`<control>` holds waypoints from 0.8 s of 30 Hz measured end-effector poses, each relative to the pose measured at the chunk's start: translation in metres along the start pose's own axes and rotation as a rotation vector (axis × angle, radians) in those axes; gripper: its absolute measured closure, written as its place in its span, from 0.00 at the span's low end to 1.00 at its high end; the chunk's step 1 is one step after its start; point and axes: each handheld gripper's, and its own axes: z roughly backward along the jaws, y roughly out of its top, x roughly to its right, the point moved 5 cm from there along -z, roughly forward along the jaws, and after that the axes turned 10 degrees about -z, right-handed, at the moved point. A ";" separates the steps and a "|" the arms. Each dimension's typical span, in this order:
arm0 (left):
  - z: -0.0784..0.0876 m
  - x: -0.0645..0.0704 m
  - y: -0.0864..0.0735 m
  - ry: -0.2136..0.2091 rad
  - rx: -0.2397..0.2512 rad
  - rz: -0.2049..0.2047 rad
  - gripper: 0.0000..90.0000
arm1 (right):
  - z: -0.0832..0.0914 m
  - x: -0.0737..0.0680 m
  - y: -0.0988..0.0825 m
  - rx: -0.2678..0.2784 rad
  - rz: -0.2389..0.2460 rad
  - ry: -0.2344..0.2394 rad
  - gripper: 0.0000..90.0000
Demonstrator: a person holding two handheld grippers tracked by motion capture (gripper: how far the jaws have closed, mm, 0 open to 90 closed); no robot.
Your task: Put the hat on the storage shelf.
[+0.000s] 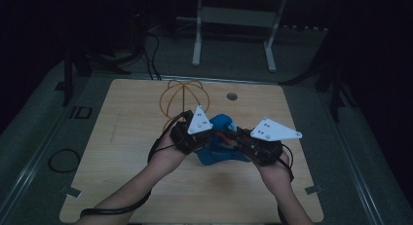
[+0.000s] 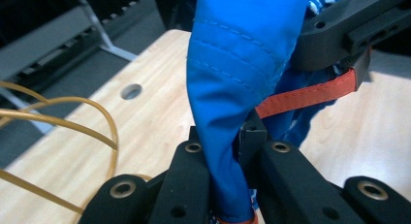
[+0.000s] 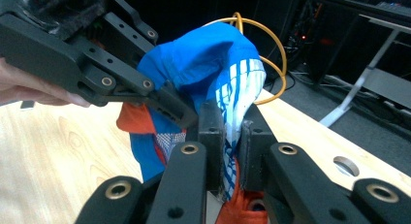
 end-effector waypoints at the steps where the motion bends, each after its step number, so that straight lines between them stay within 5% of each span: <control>1: 0.000 0.001 0.001 0.007 0.000 -0.016 0.96 | 0.001 0.000 0.000 0.003 -0.004 0.004 0.91; 5: 0.004 0.001 0.006 0.046 0.017 -0.053 0.96 | 0.006 -0.001 -0.002 0.020 -0.024 0.007 0.89; 10: 0.007 0.000 0.007 0.075 0.035 -0.075 0.97 | 0.035 -0.011 -0.007 0.064 -0.048 0.069 0.65; 19: 0.021 0.004 -0.004 0.032 0.138 -0.147 0.96 | 0.062 -0.008 -0.012 0.065 -0.023 0.136 0.46; 24: 0.033 0.002 -0.008 -0.026 0.213 -0.166 0.96 | 0.069 0.004 -0.014 0.065 -0.008 0.128 0.54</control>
